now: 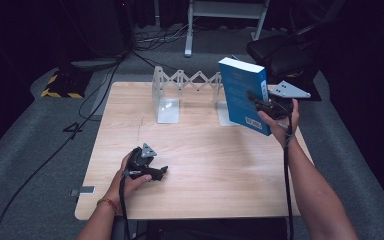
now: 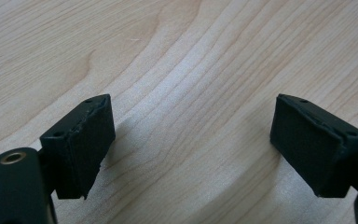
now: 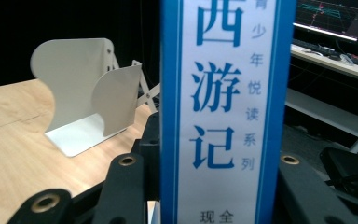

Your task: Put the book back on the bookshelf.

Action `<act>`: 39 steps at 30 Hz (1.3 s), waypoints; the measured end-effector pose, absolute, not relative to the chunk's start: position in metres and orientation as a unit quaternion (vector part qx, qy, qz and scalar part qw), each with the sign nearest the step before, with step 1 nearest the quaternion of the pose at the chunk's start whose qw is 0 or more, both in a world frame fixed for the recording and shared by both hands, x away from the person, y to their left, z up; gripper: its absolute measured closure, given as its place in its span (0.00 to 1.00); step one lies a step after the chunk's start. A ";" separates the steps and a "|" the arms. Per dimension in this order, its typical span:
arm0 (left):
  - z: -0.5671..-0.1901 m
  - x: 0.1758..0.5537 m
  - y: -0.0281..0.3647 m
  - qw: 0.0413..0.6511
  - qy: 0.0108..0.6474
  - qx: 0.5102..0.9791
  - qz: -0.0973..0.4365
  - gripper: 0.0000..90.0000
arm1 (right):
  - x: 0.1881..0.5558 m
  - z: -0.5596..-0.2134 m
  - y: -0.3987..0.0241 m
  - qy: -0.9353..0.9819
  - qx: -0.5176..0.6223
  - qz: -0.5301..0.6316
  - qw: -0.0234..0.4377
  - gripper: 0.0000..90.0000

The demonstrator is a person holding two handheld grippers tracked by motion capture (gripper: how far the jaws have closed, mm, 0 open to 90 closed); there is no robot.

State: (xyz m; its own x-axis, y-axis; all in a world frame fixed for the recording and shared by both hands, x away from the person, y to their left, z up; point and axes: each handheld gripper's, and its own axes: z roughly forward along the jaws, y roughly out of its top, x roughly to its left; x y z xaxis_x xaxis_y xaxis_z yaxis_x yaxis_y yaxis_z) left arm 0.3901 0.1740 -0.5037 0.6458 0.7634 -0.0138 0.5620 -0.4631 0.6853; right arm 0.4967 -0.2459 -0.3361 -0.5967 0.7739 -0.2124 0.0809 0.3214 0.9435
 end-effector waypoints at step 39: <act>-0.504 0.389 0.173 0.339 0.387 0.844 0.151 0.16 | 0.512 -0.412 -0.240 0.671 0.363 0.543 0.349 0.68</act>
